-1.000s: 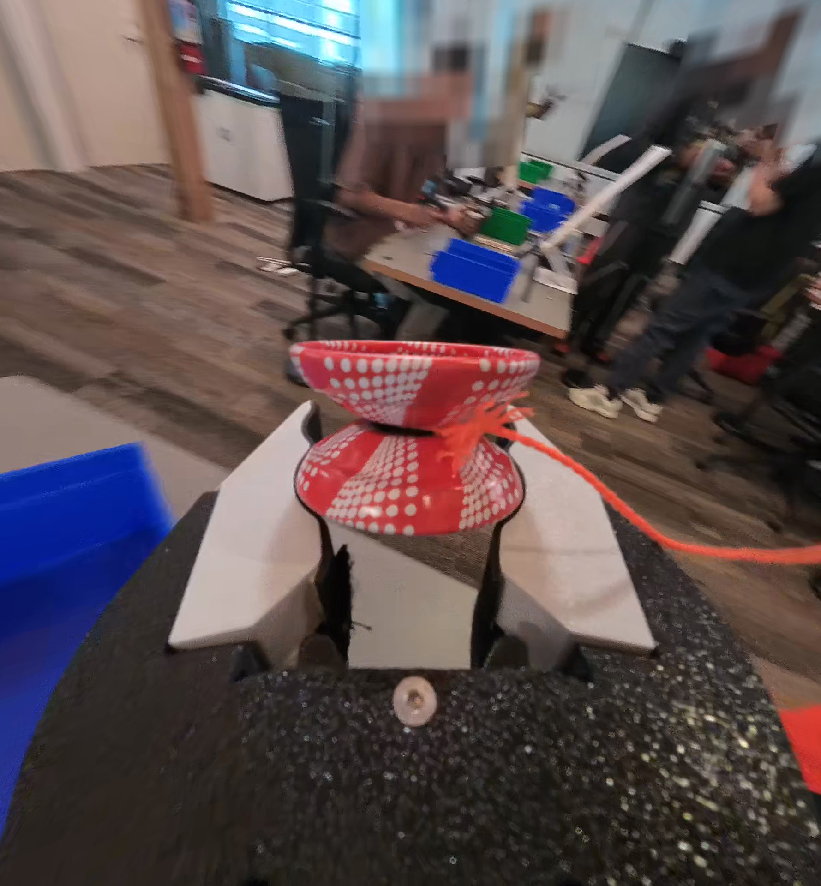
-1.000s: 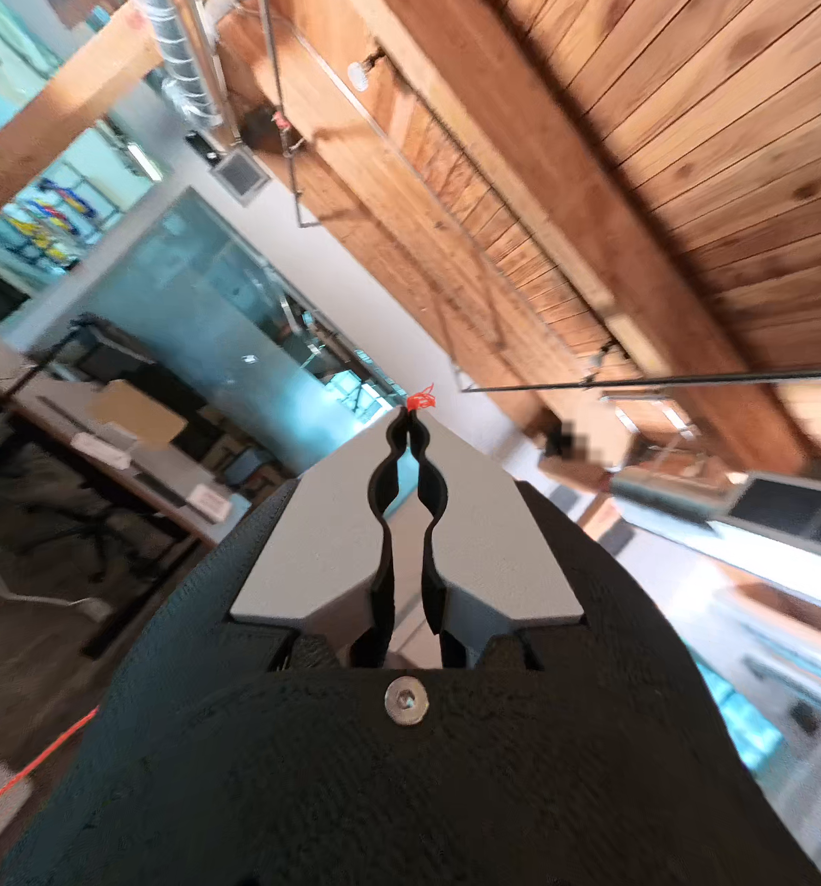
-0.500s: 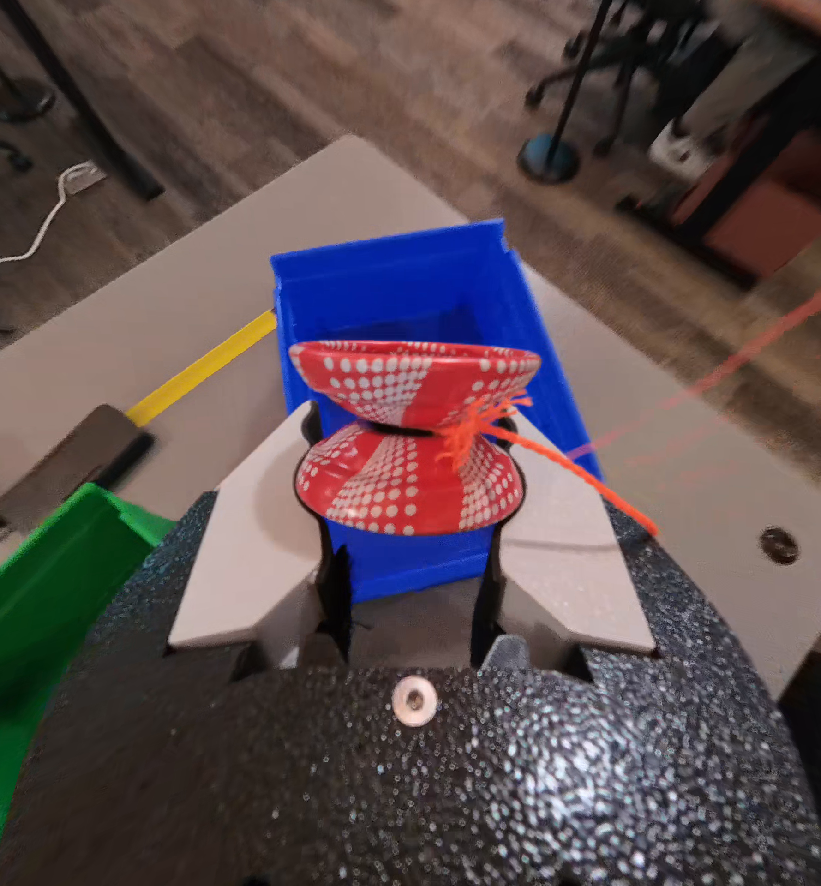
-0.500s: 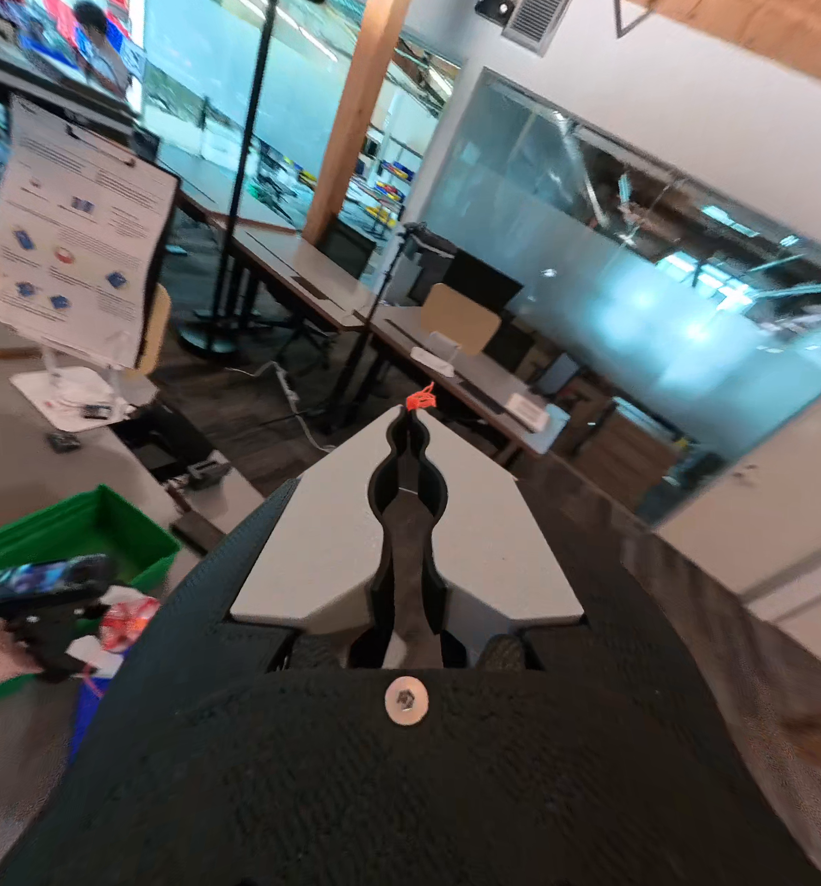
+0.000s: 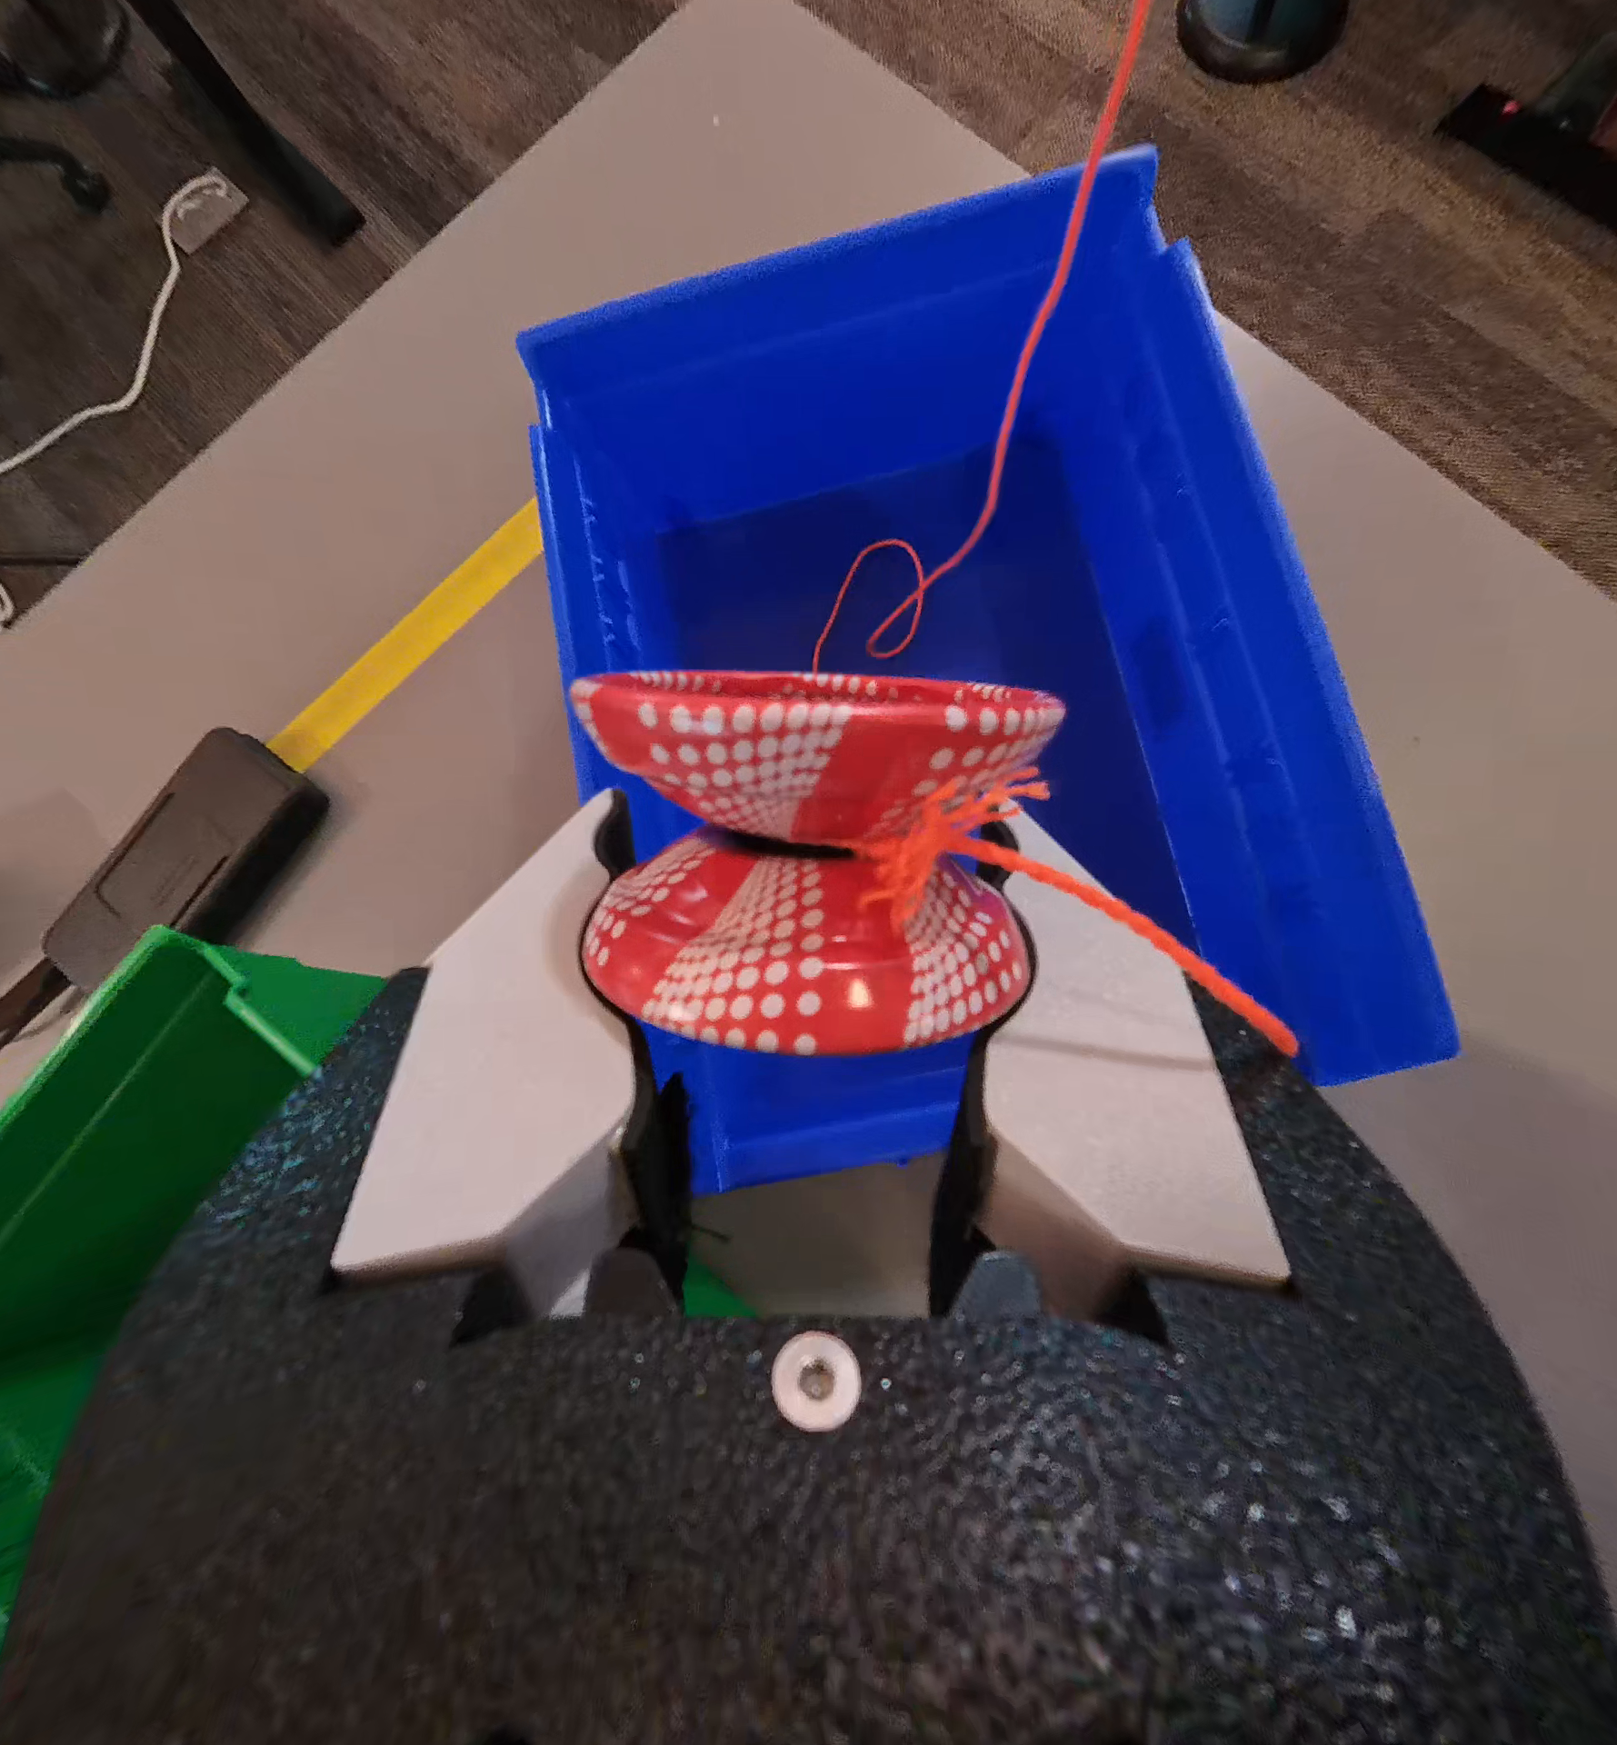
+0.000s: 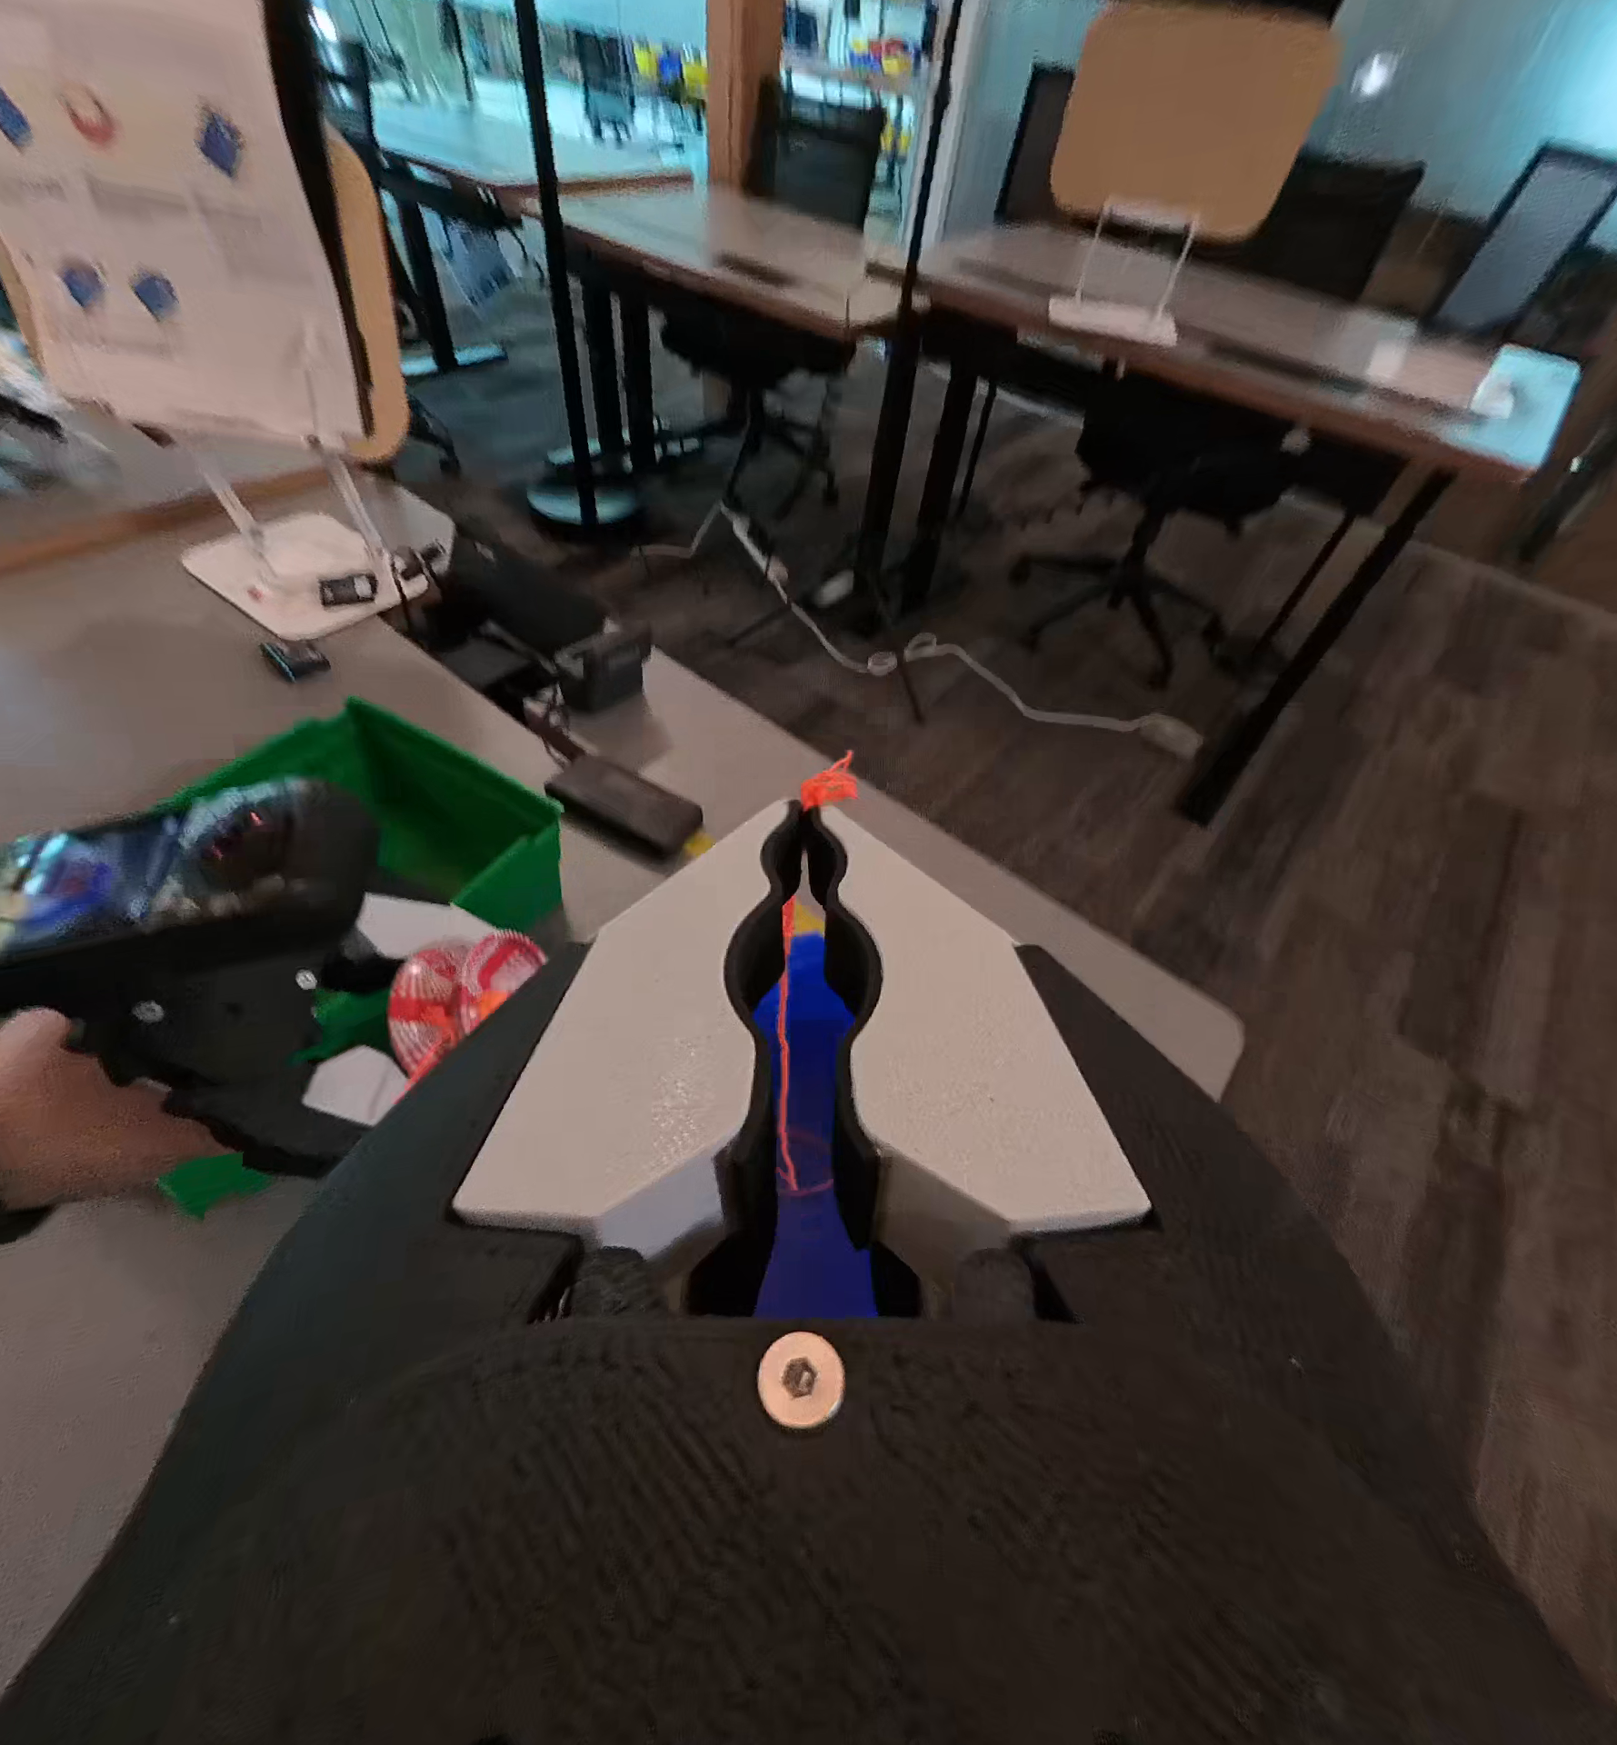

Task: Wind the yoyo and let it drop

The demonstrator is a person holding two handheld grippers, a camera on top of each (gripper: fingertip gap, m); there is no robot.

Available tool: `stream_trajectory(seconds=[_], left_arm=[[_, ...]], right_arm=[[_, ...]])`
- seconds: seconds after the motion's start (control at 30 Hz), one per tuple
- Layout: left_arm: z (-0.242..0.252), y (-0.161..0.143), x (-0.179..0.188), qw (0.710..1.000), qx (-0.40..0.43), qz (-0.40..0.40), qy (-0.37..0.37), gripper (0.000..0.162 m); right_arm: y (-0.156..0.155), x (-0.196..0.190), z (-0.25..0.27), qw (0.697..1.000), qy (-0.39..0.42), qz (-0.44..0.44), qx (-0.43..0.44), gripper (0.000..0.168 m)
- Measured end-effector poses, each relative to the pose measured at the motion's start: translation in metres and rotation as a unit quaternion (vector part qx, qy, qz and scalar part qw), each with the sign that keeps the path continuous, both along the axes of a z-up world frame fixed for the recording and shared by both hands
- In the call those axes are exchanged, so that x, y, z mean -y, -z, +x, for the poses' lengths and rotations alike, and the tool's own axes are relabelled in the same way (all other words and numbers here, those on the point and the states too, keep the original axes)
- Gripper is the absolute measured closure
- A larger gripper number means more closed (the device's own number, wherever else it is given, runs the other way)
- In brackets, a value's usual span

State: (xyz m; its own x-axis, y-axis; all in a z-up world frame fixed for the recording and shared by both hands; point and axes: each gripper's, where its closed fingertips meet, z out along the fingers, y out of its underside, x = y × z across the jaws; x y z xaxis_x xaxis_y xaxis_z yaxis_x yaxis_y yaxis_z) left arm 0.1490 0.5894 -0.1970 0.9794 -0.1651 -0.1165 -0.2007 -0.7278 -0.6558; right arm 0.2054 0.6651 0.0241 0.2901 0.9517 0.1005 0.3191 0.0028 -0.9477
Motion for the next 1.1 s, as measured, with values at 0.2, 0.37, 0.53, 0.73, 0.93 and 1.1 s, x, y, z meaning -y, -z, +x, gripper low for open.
stream_trajectory(seconds=[0.2,0.37,0.53,0.73,0.93,1.1], left_arm=[[0.015,0.043,0.009,0.988,0.115,-0.107,0.003,0.041],[0.008,0.049,0.027,0.982,0.129,-0.135,0.009,0.016],[-0.027,0.03,0.059,0.982,0.151,-0.089,-0.076,0.019],[-0.06,0.084,0.125,0.956,0.182,-0.141,-0.183,0.031],[-0.045,0.119,0.141,0.945,0.211,-0.178,-0.177,0.097],[-0.082,0.113,0.165,0.954,0.125,-0.14,-0.232,0.135]], right_arm=[[0.141,0.008,-0.012,0.977,0.027,-0.101,0.183,0.103],[0.194,0.013,-0.006,0.96,0.07,-0.115,0.247,0.058],[0.221,0.024,0.006,0.953,0.112,-0.134,0.247,0.042],[0.266,0.035,0.049,0.936,0.209,-0.148,0.242,0.039],[0.295,0.058,0.045,0.925,0.221,-0.236,0.2,0.088],[0.299,0.042,0.052,0.909,0.298,-0.198,0.214,0.129]])
